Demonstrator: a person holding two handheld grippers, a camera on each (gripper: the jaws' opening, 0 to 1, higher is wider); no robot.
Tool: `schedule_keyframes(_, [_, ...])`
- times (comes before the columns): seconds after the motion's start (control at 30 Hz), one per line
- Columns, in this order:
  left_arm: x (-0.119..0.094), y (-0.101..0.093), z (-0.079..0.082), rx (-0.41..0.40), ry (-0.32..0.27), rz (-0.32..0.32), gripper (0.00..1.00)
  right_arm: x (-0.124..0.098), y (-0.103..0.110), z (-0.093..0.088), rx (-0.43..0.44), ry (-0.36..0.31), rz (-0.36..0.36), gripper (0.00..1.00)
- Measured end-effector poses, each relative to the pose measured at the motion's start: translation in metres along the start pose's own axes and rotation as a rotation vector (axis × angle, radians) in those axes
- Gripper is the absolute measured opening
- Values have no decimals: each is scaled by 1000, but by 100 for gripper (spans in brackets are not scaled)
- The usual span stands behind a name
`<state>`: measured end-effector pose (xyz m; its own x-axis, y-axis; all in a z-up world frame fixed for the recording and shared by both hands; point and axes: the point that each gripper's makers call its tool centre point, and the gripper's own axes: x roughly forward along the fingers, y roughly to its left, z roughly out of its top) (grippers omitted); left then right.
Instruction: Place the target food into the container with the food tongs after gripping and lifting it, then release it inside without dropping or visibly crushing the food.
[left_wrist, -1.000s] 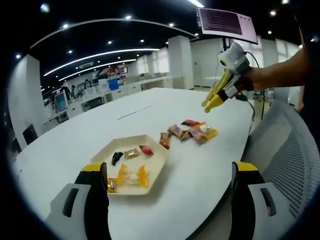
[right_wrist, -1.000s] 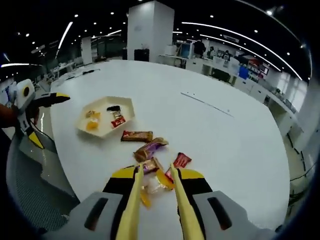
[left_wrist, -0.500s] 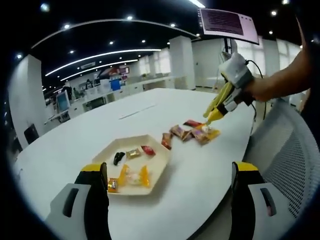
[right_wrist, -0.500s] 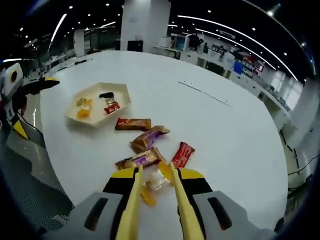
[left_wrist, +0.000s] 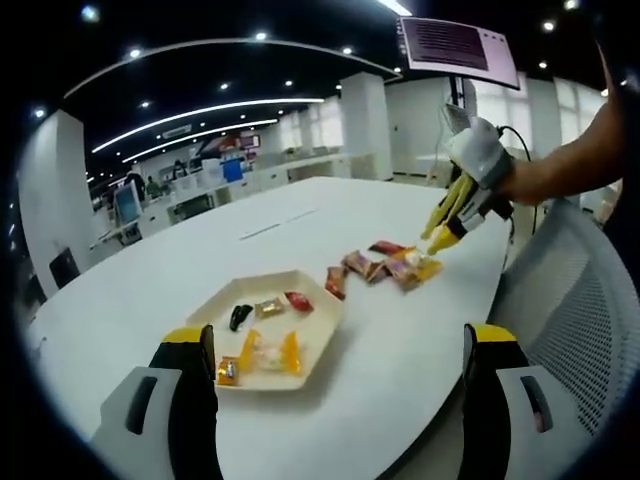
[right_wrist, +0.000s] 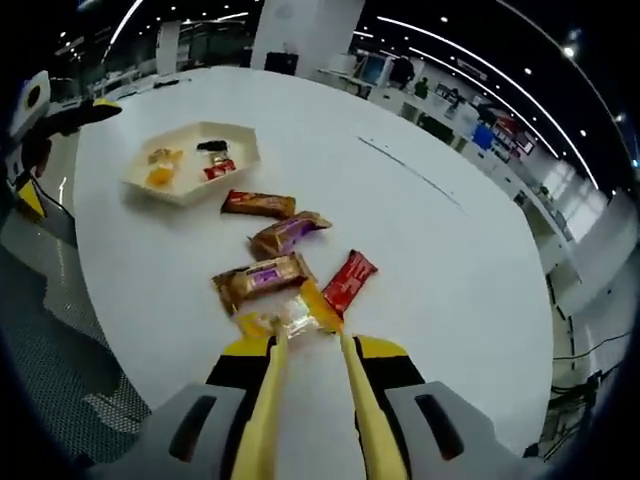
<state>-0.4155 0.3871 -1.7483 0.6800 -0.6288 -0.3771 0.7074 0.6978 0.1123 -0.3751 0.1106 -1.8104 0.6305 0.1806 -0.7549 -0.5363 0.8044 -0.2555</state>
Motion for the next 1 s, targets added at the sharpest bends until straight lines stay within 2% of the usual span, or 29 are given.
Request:
schedule_keyframes(0.03, [0, 0, 0, -2, 2, 0, 99, -1, -1, -1, 59, -9, 10, 29])
schedule_keyframes(0.1, [0, 0, 0, -1, 3, -2, 99, -5, -1, 4, 91, -27, 20, 29])
schedule_keyframes(0.17, [1, 0, -1, -1, 5, -4, 99, -5, 3, 8, 78, -34, 26, 29])
schedule_keyframes(0.2, [1, -1, -2, 0, 7, -4, 99, -4, 11, 14, 65, -56, 52, 29])
schedule_keyframes(0.27, [1, 0, -1, 2, 6, -1, 99, -2, 27, 21, 60, -59, 89, 29])
schedule_keyframes(0.37, [0, 1, -1, -1, 2, 5, 99, 1, 41, 30, 76, -86, 123, 29])
schedule_keyframes(0.4, [0, 1, -1, -5, 6, 4, 99, 2, 47, 32, 59, -91, 142, 29])
schedule_keyframes(0.47, [0, 1, -1, -3, 4, 6, 99, 4, 69, 41, -20, -138, 239, 29])
schedule_keyframes(0.5, [0, 1, -1, -9, 3, 2, 99, 6, 74, 31, -9, -81, 252, 29])
schedule_keyframes(0.53, [0, 1, -1, -9, 5, 4, 99, 8, 73, 25, -19, -52, 242, 29])
schedule_keyframes(0.57, [0, 2, -1, -6, 3, 9, 99, 11, 75, 25, -24, -55, 256, 28])
schedule_keyframes(0.63, [-1, 3, 0, -11, -6, 11, 99, 12, 68, 21, 17, -48, 244, 29])
schedule_keyframes(0.73, [0, 2, -1, -17, 1, 6, 99, 12, 54, 8, 63, -13, 236, 29])
schedule_keyframes(0.8, [1, 2, -2, -9, 7, 6, 99, 10, 44, 1, 71, -7, 215, 29])
schedule_keyframes(0.83, [1, 1, -2, -10, 8, 2, 99, 8, 36, -5, 102, 9, 196, 29])
schedule_keyframes(0.87, [1, 2, -2, -7, 11, 6, 99, 7, 26, -10, 122, 13, 170, 29])
schedule_keyframes(0.97, [1, 2, -2, -15, 7, 6, 99, 3, 18, -11, 165, -13, 167, 29])
schedule_keyframes(1.0, [1, 2, -3, -11, 14, 6, 99, 2, 12, -11, 174, -13, 142, 29])
